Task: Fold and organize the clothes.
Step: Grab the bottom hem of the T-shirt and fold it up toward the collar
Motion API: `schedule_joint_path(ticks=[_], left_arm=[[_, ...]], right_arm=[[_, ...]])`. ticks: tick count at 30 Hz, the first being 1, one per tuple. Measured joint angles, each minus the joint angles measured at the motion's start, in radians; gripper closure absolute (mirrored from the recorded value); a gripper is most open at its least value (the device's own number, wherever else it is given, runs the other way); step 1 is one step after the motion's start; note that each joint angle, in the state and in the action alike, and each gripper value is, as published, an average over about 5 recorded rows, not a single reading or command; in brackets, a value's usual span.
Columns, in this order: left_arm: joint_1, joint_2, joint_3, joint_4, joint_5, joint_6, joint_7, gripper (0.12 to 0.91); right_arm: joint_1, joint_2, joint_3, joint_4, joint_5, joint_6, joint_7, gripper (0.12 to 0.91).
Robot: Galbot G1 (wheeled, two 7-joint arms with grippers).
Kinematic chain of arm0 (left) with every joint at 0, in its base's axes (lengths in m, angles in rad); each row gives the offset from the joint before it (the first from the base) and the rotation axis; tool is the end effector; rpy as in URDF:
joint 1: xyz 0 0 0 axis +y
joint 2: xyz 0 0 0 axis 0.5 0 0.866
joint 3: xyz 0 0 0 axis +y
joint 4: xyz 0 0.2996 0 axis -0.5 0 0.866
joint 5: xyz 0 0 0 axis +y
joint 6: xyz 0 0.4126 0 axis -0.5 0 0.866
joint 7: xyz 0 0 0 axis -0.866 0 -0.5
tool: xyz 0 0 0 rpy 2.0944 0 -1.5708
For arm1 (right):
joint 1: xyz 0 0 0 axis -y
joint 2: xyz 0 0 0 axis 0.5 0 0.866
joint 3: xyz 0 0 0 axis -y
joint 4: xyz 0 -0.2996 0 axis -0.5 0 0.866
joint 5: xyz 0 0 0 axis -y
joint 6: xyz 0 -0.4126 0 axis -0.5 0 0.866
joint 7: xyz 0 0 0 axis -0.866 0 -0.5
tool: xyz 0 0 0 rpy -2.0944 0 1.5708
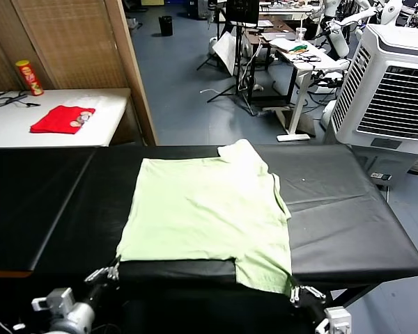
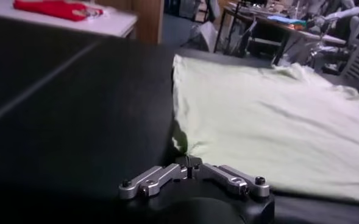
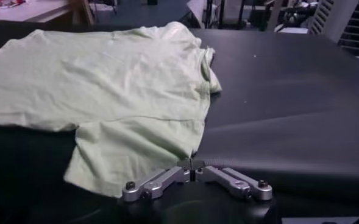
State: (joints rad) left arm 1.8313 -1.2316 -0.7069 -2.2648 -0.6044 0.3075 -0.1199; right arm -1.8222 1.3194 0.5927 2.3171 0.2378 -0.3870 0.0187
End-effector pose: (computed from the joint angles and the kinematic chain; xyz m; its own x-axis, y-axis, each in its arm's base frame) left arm 0.2106 0.0664 -0.2304 -0.9208 0.0281 0.3889 -0.0489 0.9812 -0.1867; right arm 0.2063 -0.0251 -0.2212 -0.9078 -0.0946 0.4085 -0.1025 0.9947 0.0024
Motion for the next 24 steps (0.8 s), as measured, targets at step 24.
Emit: schedule_joint_path(ticks=[24], left_arm=[[-0.366,0.001,0.133,0.252,0.216,-0.129,0.003,0.904]], right_arm=[[0.634,-0.116,-0.178,-0.507,0.009,0.108,-0.010,0.904]])
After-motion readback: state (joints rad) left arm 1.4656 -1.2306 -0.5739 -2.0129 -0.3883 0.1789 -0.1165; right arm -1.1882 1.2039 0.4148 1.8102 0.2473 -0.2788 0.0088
